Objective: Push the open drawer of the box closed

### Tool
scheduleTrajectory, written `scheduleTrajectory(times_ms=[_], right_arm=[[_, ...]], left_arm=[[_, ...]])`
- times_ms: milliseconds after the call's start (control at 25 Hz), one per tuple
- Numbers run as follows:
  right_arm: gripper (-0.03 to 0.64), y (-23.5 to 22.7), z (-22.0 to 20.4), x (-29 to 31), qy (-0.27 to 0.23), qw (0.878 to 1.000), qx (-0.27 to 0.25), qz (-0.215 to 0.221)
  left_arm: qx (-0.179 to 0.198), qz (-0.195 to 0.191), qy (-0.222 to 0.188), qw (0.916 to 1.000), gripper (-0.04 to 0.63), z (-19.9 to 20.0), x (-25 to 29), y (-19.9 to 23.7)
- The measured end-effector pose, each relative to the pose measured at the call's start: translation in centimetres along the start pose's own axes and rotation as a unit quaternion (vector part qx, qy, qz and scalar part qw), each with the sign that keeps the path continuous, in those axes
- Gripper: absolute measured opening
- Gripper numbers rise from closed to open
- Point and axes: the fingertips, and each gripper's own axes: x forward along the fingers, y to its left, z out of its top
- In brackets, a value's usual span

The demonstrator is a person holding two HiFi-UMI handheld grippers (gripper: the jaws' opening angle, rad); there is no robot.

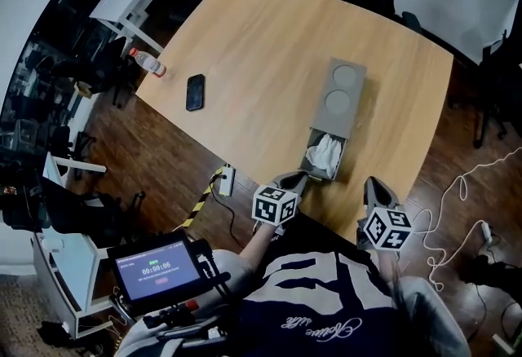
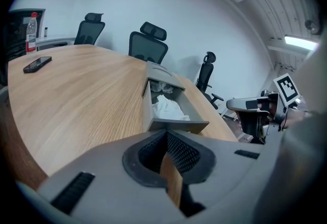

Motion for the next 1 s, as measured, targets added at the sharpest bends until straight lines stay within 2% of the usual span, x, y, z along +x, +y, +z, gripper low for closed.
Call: scheduleTrajectory(times_ms=[280, 400, 1000], right_arm=[[-0.002, 0.2, 0.0, 0.0, -0.001, 1.000, 0.005, -0.008], [-0.002, 0.2, 0.2, 0.4, -0.003, 1.000, 0.008, -0.017], [-0.002, -0.4, 2.0, 1.3, -0.033, 0.992, 0.049, -0.113]], left_arm=[[0.002, -0.015, -0.013, 0.9998, 0.002, 2.6, 1.9, 0.4], [0.014, -0.028, -0.010, 0.9994, 0.002, 3.7, 3.1, 0.8], [0.052, -0.104, 0.010, 0.9932, 0.002, 8.6, 7.6, 2.1]])
